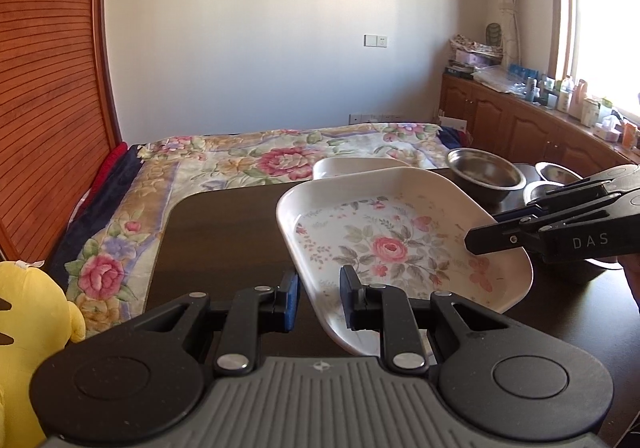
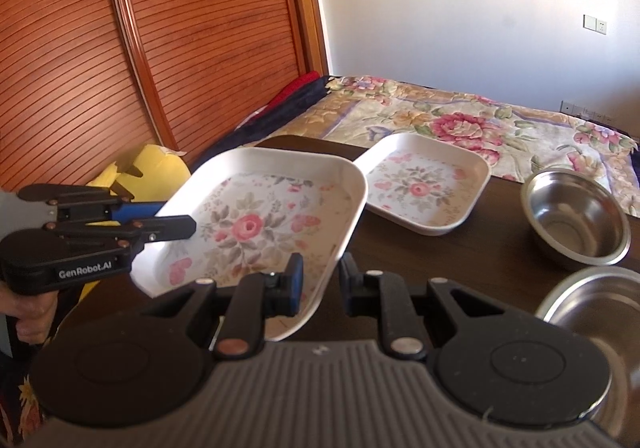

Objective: Organize plates and bowls

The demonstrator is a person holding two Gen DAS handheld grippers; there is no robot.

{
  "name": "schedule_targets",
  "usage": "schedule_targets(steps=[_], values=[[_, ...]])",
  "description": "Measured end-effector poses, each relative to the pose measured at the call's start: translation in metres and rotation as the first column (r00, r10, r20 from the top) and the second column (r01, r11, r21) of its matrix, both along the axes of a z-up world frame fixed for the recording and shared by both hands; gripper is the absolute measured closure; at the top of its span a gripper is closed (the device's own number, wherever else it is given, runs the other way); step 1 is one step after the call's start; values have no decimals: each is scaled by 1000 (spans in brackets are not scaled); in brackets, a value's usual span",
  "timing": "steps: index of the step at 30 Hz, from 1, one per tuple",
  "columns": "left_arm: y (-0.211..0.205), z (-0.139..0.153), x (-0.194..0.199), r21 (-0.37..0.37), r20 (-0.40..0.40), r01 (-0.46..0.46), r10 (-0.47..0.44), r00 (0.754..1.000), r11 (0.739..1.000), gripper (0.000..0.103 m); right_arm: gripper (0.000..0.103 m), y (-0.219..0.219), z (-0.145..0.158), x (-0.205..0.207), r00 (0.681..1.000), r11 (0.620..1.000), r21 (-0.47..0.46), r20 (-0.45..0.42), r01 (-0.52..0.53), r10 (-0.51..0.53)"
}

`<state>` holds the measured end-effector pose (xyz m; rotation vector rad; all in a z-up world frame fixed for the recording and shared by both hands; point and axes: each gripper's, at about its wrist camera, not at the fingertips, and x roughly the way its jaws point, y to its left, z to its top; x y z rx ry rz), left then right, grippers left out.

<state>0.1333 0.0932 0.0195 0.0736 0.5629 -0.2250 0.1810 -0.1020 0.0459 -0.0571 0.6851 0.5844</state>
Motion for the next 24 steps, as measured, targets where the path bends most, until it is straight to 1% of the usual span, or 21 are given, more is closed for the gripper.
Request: schedule_targets(steps=[8, 24], values=[[-10, -1, -18, 4, -4, 13, -13, 1000, 1000, 79, 82, -13, 2, -15, 1000, 1000, 3, 9, 9, -9], [-26, -8, -56, 7, -23, 29, -29, 999, 1000, 79, 82, -27, -6, -51, 1000, 1000, -6, 0, 18, -18]])
